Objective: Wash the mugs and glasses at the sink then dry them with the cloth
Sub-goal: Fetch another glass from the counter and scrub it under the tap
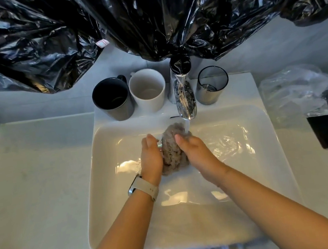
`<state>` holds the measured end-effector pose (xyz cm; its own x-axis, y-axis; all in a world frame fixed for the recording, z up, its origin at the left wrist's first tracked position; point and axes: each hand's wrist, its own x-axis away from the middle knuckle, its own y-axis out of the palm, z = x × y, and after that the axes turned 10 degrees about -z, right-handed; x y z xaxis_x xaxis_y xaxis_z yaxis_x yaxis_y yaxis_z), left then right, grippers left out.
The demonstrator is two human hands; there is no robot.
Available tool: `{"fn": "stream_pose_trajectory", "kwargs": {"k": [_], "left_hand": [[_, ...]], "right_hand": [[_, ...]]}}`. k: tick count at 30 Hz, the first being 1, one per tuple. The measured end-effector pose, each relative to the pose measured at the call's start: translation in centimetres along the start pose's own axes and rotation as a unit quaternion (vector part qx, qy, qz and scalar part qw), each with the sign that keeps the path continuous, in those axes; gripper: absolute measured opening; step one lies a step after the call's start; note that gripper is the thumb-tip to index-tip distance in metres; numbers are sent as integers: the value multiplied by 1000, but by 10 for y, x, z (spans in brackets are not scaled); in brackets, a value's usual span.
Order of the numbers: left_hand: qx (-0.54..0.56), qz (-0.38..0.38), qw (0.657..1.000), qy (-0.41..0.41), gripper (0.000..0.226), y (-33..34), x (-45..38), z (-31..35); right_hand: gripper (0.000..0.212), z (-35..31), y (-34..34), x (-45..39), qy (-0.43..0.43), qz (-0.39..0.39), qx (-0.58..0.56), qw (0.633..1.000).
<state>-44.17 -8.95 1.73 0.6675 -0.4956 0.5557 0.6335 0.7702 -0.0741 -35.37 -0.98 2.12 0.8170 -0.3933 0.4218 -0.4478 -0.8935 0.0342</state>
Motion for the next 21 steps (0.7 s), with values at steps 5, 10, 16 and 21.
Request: {"fn": "stream_pose_trajectory", "kwargs": {"k": [5, 10, 16, 21], "left_hand": [[-275, 49, 935, 220, 28, 0, 24, -5], [-225, 40, 956, 184, 24, 5, 21, -1], [99, -133, 981, -105, 50, 9, 8, 7], [-213, 13, 968, 129, 28, 18, 13, -3]], "right_hand": [[32, -25, -6, -23, 129, 46, -152, 979], [47, -10, 10, -15, 57, 188, -25, 980], [50, 21, 21, 15, -153, 232, 173, 945], [43, -13, -9, -18, 101, 155, -28, 982]]}}
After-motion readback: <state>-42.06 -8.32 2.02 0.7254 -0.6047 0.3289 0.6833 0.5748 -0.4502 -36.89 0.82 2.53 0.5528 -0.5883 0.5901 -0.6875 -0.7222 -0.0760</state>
